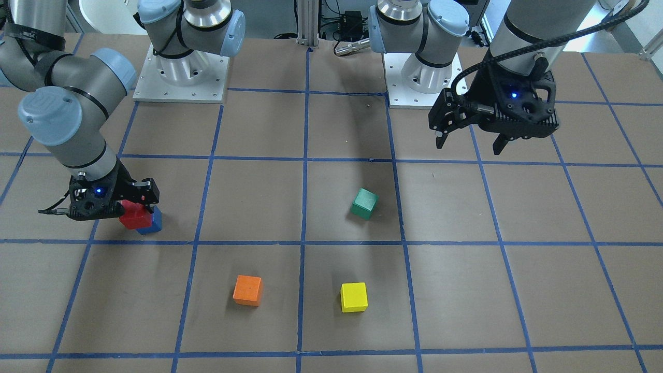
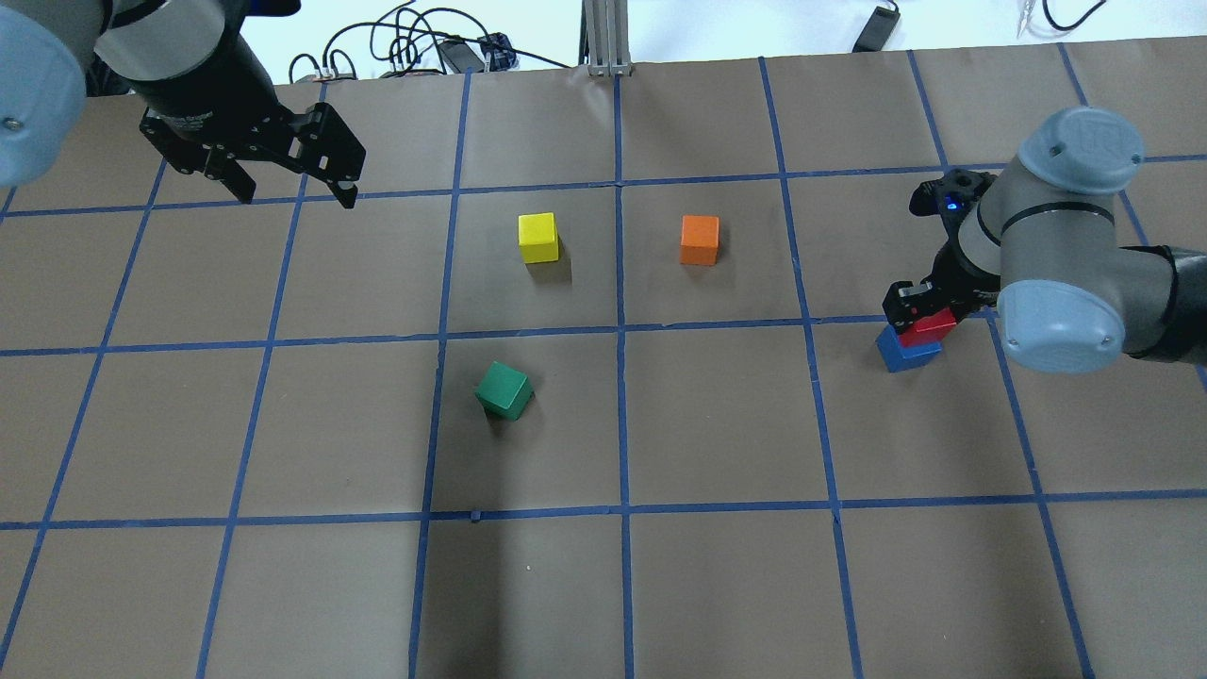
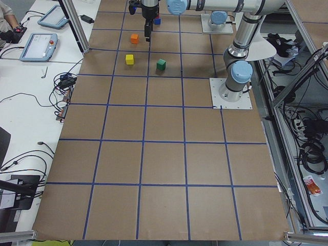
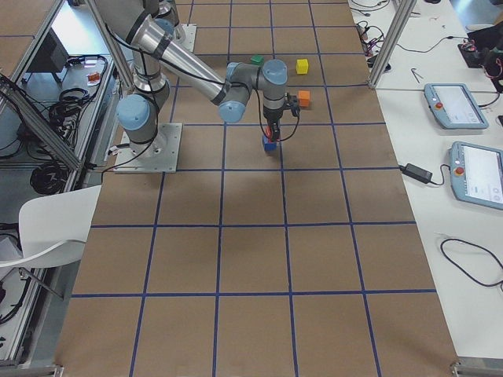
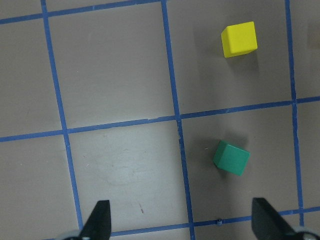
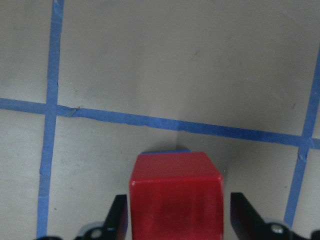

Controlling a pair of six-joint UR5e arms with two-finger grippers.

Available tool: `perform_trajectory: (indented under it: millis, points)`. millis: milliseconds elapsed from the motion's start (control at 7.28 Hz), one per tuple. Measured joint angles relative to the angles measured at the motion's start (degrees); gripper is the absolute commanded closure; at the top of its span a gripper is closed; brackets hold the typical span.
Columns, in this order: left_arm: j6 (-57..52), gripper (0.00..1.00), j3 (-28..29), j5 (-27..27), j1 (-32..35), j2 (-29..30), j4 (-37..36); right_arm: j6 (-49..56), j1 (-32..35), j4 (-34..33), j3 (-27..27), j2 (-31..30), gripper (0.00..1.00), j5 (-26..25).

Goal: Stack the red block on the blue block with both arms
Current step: 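Lower the red cube onto the blue cube with the right gripper, then open the right gripper and raise it away from the stack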

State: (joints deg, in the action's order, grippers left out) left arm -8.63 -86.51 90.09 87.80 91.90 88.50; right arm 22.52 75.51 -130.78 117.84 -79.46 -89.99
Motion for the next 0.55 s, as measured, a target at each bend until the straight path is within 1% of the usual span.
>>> perform_trajectory:
  millis: [137, 550]
  points:
    - [0.06, 0.0, -0.01, 0.0, 0.0, 0.14, -0.3, 0.08, -0.01, 0.0, -0.06, 0.03, 0.0, -0.39]
    - [0.29, 0.0, 0.02, 0.0, -0.11, 0.36, -0.58, -0.46, -0.05, 1.72, -1.15, -1.43, 0.0, -0.7]
